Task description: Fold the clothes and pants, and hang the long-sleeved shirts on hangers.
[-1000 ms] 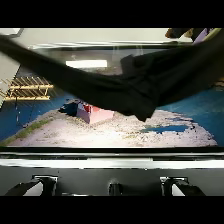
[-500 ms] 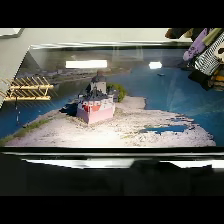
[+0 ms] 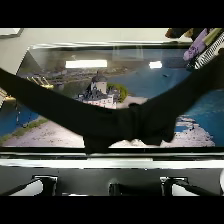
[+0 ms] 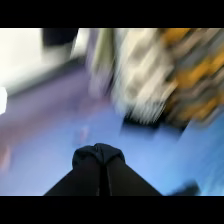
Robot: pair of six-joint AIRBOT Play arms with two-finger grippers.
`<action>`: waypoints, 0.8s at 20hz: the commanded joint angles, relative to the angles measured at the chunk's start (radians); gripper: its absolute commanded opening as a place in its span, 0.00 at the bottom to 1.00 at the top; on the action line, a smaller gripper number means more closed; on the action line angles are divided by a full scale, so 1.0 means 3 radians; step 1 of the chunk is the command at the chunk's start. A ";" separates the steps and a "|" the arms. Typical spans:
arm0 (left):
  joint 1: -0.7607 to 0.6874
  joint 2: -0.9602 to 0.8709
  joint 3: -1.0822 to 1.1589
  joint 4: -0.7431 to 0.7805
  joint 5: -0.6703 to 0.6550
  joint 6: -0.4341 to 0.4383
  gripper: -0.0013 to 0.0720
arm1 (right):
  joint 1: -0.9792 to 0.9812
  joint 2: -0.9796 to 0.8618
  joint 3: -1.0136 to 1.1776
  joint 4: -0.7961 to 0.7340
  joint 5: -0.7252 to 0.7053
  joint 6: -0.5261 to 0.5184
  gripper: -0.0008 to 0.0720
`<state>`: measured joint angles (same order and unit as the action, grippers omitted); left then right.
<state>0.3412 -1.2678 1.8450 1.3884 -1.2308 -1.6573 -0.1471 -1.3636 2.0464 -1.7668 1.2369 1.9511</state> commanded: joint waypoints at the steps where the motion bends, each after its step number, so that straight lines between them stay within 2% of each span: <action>1: -0.0278 -0.0795 -0.0013 -0.0175 -0.0015 0.0116 0.05 | 0.0003 -0.0820 -0.0267 0.0642 0.0106 0.0006 0.06; 4: -0.0492 -0.1242 -0.0014 -0.0178 -0.0092 0.0072 0.05 | 0.0003 -0.1289 -0.0285 0.0638 0.0154 -0.0024 0.06; 5: -0.0546 -0.1342 -0.0013 -0.0181 -0.0125 0.0017 0.05 | 0.0003 -0.1350 -0.0285 0.0621 0.0146 -0.0080 0.10; 6: -0.0581 -0.1396 -0.0013 -0.0181 -0.0141 0.0014 0.07 | 0.0001 -0.1367 -0.0285 0.0570 0.0137 -0.0210 0.21; 7: -0.0590 -0.1411 -0.0013 -0.0181 -0.0149 0.0015 0.15 | 0.0000 -0.1350 -0.0281 0.0482 0.0146 -0.0398 0.29; 8: -0.0575 -0.1389 -0.0010 -0.0181 -0.0159 0.0017 0.47 | -0.0001 -0.1314 -0.0275 0.0370 0.0206 -0.0688 0.41; 9: -0.0529 -0.1342 -0.0003 -0.0181 -0.0206 0.0018 0.89 | -0.0055 -0.1265 -0.0277 0.0373 0.0275 -0.0863 0.53; 10: -0.0467 -0.1280 -0.0004 -0.0181 -0.0308 0.0043 0.98 | -0.0177 -0.1218 -0.0278 0.0603 0.0332 -0.0888 0.58; 12: -0.0278 -0.1114 -0.0080 -0.0181 -0.0615 0.0151 0.98 | -0.0504 -0.1137 -0.0366 0.1231 0.0610 -0.1146 0.72; 14: -0.0038 -0.0763 -0.0582 -0.0280 -0.0629 0.0284 0.98 | -0.0796 -0.1029 -0.0707 0.1714 0.0903 -0.1268 0.77; 16: 0.0214 -0.0304 -0.1455 -0.0717 -0.0361 0.0371 0.98 | -0.0955 -0.0847 -0.1298 0.2021 0.0829 -0.1390 0.77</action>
<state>0.3176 -1.4975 1.6459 1.2945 -1.3701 -1.5948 -0.3508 -1.6711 1.8202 -1.3514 1.4384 1.6192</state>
